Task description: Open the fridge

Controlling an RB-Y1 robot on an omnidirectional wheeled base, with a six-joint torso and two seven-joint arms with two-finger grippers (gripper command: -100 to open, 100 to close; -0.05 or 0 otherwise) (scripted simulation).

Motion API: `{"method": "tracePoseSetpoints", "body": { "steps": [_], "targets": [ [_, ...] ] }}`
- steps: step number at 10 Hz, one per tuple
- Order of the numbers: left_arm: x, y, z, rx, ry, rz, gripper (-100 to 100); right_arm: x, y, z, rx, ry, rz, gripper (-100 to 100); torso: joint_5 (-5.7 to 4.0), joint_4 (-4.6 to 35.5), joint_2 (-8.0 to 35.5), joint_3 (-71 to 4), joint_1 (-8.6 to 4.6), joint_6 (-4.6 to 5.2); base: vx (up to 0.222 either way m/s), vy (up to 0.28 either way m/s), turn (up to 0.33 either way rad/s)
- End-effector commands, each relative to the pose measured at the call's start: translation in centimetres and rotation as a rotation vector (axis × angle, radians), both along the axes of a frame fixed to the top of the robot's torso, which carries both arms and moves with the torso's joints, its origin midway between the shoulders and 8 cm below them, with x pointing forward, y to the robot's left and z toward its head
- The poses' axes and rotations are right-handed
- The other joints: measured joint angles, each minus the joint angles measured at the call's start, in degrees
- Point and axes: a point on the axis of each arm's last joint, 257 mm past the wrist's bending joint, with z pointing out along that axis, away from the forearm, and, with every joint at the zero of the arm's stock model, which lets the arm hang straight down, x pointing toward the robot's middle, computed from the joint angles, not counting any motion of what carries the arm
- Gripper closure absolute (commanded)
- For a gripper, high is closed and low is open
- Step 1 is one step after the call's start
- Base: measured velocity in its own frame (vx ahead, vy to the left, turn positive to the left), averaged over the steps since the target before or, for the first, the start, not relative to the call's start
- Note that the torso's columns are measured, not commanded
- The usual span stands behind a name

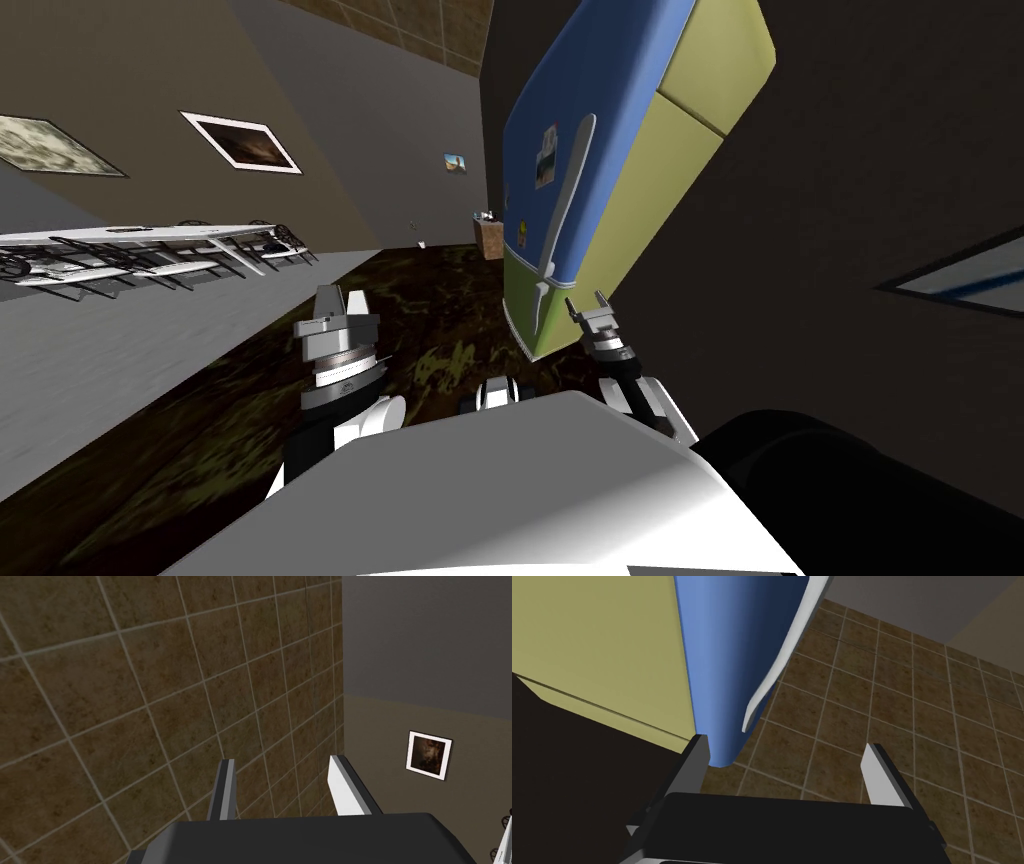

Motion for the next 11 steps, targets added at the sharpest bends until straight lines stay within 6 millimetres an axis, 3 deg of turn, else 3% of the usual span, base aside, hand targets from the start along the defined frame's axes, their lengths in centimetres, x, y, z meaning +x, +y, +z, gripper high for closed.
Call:
{"method": "tracePoseSetpoints", "body": {
  "steps": [1,11],
  "targets": [
    [0.0,0.0,0.0,0.0,0.0,0.0,0,-0.1,-0.9,-0.5,-0.112,0.018,-0.061,-100,0.0,0.0,0.02,0.01,0.02,0.03,0.063,-0.004,0.112],
    [0.0,0.0,0.0,0.0,0.0,0.0,0,-0.4,-4.0,-2.5,-0.506,0.089,-0.248,-100,0.0,0.0,0.01,0.0,0.0,0.03,0.056,-0.012,0.113]
  ]
}}
